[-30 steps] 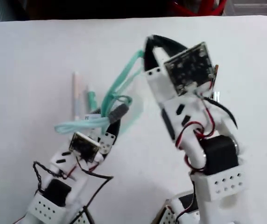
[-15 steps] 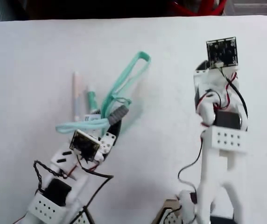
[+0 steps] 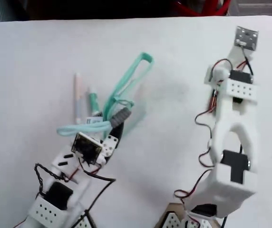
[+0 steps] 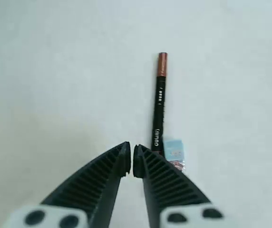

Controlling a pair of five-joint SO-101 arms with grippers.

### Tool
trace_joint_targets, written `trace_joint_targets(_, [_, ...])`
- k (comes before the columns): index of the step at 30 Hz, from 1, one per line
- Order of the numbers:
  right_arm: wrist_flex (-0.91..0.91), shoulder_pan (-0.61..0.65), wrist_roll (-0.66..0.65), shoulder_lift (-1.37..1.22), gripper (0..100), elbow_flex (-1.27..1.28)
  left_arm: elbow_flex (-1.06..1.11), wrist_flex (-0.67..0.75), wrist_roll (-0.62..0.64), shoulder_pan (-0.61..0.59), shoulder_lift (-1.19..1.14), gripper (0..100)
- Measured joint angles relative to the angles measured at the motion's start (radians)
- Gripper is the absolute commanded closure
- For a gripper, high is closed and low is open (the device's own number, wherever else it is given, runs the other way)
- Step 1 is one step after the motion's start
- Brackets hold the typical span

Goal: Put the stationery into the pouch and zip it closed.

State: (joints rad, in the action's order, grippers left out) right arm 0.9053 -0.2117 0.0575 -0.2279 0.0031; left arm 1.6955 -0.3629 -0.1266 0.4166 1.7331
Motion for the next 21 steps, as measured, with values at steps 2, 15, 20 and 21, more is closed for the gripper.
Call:
trace_joint_targets(2, [0.008,-0.032,0.043,-0.058,87.8,-0.032,0.000,0.000,0.000,0.000,0.000,91])
trace_joint_targets(15, [0.103,-0.058,0.084,-0.333,84.7,-0.232,0.000,0.000,0.000,0.000,0.000,91])
trace_joint_targets(20, [0.167,-0.060,0.084,-0.387,84.5,-0.310,0.000,0.000,0.000,0.000,0.000,91])
trace_joint_targets(21, [0.175,-0.060,0.084,-0.390,84.5,-0.319,0.000,0.000,0.000,0.000,0.000,91])
